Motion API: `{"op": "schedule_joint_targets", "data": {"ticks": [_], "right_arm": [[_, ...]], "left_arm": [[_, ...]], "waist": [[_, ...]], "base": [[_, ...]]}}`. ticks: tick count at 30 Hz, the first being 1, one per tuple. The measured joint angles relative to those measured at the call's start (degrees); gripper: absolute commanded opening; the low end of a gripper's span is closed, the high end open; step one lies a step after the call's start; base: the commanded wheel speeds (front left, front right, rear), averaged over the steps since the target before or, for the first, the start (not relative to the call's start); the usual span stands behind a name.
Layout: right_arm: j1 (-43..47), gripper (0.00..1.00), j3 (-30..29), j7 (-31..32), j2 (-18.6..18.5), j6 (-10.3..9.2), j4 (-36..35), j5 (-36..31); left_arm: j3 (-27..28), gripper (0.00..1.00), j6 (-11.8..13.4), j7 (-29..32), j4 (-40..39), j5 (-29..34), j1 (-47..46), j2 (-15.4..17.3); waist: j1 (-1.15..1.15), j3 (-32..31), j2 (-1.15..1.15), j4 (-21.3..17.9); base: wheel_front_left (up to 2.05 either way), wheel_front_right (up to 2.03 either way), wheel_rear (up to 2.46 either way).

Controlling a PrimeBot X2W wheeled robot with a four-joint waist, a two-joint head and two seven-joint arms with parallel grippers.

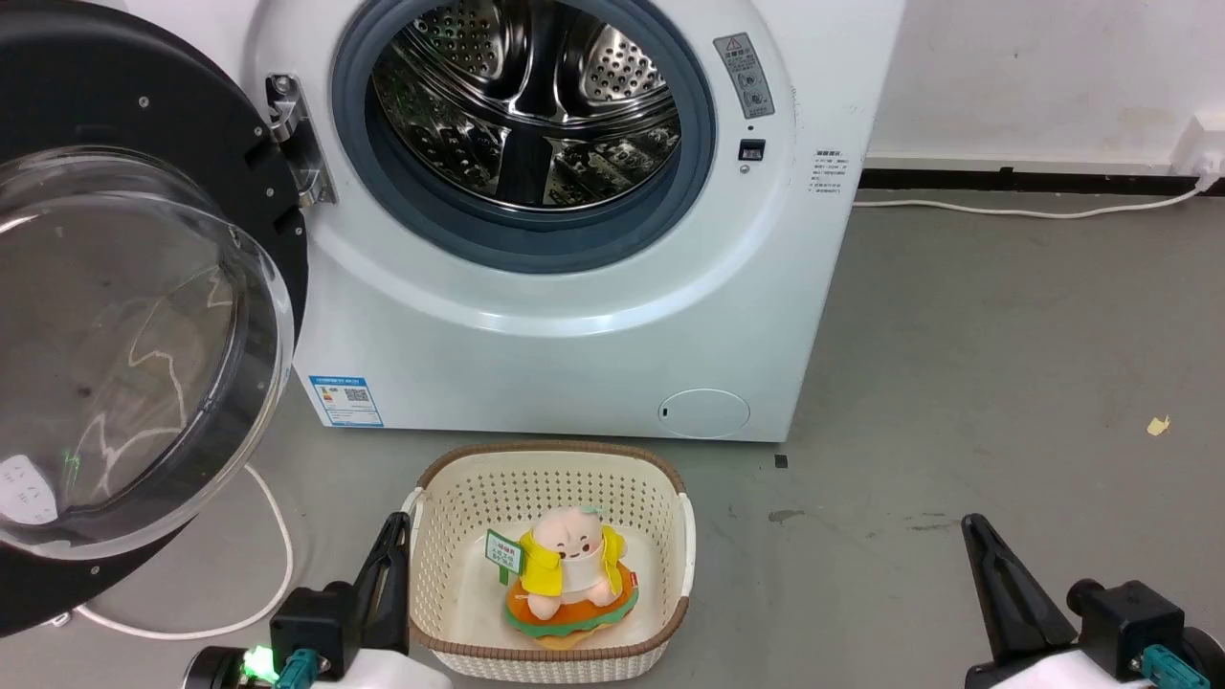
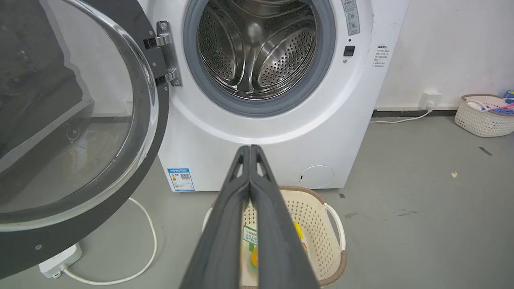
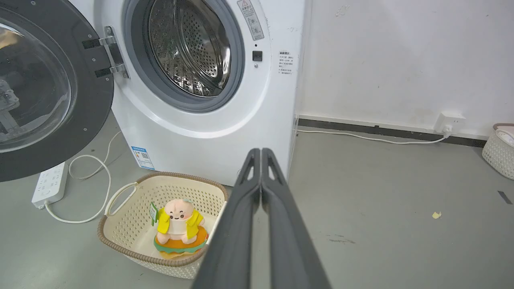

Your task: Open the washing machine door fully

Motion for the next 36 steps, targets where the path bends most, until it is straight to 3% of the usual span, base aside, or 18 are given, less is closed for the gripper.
{"op": "schedule_joint_targets", "data": {"ticks": [36], "right_arm": [[-2.1, 0.00, 1.1, 3.6, 0.0, 0.00, -0.4, -1.7]], "left_arm": [[5.4, 0.00, -3.3, 4.4, -1.7, 4.7, -0.9, -3.4]], "waist": [[0.00, 0.4, 0.00, -0.6]], "base": [[0.00, 0.00, 0.00]]}}
